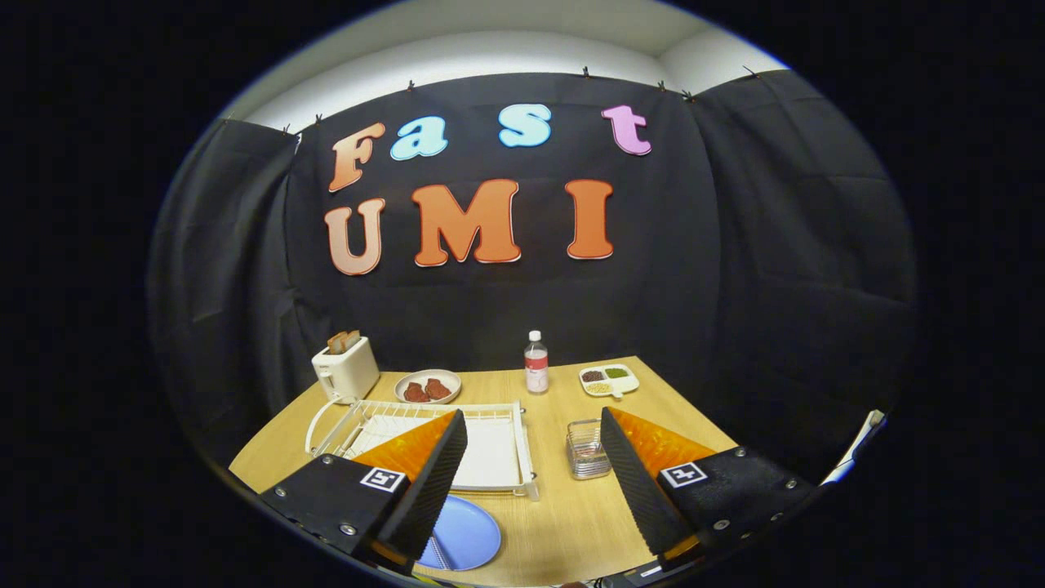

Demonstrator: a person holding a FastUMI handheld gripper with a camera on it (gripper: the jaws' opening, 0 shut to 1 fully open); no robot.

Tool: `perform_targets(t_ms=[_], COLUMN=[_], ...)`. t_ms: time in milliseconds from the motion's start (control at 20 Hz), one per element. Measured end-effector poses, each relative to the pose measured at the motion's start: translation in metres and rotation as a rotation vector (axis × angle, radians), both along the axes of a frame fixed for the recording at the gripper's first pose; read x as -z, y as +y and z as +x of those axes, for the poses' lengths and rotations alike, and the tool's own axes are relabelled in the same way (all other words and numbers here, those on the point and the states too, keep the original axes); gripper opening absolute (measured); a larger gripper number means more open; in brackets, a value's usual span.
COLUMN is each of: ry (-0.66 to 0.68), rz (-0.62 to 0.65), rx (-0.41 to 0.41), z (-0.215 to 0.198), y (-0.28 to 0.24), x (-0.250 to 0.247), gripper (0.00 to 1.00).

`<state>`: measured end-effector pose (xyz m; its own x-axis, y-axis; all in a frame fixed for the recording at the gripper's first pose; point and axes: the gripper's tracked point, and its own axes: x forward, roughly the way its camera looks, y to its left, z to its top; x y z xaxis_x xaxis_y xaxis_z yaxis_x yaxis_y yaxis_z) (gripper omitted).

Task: Take the plate from the dish rack, then take the spoon from the basket and place it into the plate.

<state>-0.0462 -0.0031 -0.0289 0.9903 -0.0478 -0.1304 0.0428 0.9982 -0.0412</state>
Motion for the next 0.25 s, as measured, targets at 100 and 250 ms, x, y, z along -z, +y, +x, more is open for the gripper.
perform_targets(t_ms=[100, 250], ry=[-0.028, -0.049], rz=[0.011, 0.011], rx=[0.006, 0.016], z=[-0.003, -0.005], y=[-0.001, -0.002], x=[-0.010, -0.016], gripper=[0.97, 0.98])
